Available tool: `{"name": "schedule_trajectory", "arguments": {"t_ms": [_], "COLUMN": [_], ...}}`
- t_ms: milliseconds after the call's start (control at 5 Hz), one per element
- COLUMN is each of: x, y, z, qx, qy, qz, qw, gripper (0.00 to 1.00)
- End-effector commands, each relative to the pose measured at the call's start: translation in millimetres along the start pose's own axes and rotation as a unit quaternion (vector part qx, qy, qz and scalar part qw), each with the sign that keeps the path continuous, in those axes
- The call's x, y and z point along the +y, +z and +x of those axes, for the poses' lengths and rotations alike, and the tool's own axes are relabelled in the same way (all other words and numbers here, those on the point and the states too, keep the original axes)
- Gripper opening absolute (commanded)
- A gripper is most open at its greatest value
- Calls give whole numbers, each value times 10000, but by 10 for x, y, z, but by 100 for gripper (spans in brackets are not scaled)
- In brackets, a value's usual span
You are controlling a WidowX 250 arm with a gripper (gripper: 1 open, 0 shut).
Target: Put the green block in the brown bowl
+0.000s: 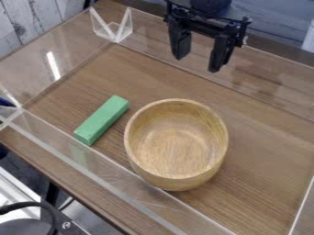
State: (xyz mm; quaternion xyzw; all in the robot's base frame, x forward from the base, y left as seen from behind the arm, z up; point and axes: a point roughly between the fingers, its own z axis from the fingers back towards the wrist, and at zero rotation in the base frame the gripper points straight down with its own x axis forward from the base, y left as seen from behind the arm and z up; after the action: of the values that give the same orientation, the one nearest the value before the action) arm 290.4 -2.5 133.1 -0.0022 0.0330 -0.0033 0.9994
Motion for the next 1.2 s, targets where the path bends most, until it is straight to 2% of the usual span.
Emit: {"name": "schedule_trajectory", "arguments": {"t_ms": [0,200,600,1000], "x": [26,164,668,1026], "y": [-88,-114,-138,-346], "z": [-34,-205,-503,-689], "qx": [124,202,75,25], "qy": [-45,-180,-235,-250], "qz": [21,46,84,154], "qw": [9999,9996,9997,9996], "gripper": [100,100,100,100]}}
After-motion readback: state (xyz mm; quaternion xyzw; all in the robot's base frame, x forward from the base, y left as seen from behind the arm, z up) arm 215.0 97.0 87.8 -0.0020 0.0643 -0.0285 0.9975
